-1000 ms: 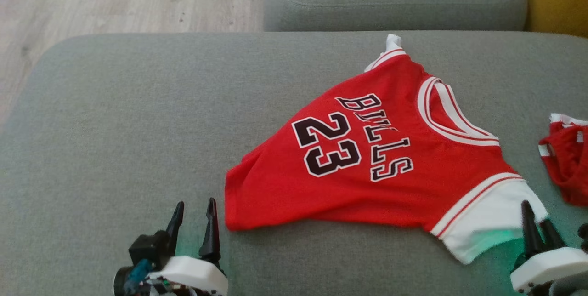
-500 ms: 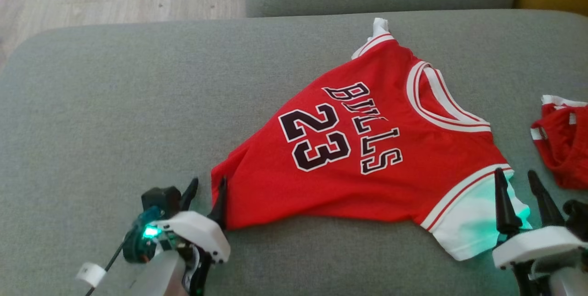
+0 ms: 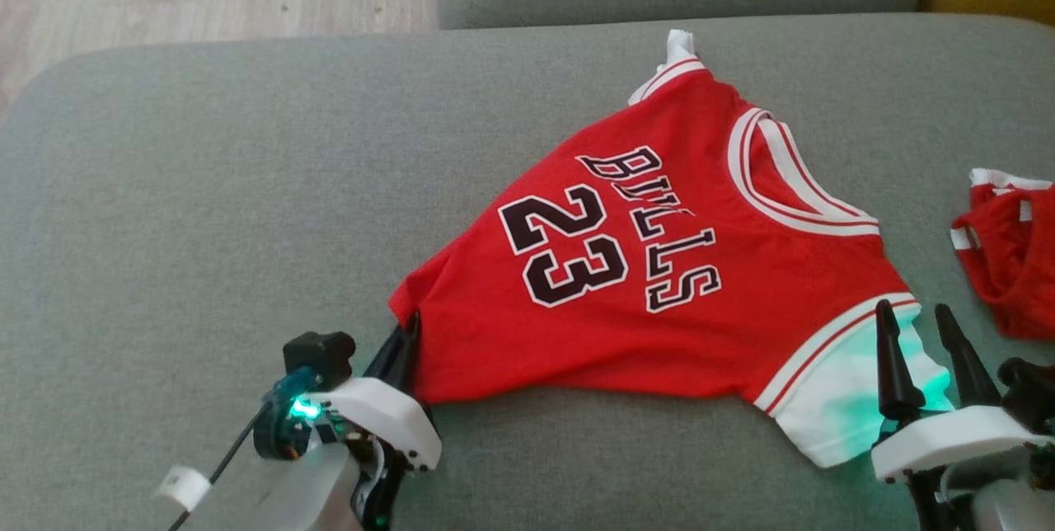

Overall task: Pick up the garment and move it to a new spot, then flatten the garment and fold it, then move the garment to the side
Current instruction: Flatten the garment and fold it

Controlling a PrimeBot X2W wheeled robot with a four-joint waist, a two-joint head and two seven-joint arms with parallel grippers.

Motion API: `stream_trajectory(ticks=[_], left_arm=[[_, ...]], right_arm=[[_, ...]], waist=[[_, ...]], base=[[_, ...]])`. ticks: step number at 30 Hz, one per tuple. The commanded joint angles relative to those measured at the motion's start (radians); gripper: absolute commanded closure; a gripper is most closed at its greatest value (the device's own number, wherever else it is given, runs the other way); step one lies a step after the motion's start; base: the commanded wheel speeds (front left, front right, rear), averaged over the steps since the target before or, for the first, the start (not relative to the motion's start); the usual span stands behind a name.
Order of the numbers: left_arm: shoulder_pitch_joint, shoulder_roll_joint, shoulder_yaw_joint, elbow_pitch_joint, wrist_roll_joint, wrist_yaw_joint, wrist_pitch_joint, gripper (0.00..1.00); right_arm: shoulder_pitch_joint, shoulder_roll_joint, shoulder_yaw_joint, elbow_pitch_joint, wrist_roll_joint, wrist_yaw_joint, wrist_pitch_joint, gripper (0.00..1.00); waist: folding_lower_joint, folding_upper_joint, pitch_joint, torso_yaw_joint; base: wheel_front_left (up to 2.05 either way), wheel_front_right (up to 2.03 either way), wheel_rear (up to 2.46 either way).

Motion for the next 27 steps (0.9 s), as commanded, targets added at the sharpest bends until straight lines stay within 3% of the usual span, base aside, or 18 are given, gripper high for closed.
stream_trajectory(ticks=[1, 8, 20, 27], left_arm=[[-0.043, 0.030, 0.010, -0.043, -0.013, 0.001, -0.057, 1.00], [-0.039, 0.063, -0.009, -0.144, -0.007, 0.001, -0.108, 1.00], [0.106, 0.092, 0.000, -0.596, 0.130, 0.011, -0.111, 1.00], [0.137, 0.116, 0.011, -0.645, 0.119, 0.035, -0.078, 1.00]], right_arm=[[-0.029, -0.007, 0.018, -0.018, -0.007, -0.001, -0.003, 0.00], [-0.007, 0.014, 0.020, 0.017, 0.005, -0.001, -0.019, 0.00], [0.018, 0.060, 0.021, 0.116, 0.028, -0.001, -0.062, 0.00], [-0.017, 0.062, 0.043, 0.135, 0.025, -0.001, -0.071, 0.00]], waist=[[-0.0001, 0.0000, -0.012, 0.008], [-0.0001, 0.0000, -0.065, 0.046], [-0.0001, 0.0000, -0.127, 0.169], [-0.0001, 0.0000, -0.100, 0.172]], base=[[0.00, 0.00, 0.00], [0.00, 0.00, 0.00], [0.00, 0.00, 0.00], [0.00, 0.00, 0.00]])
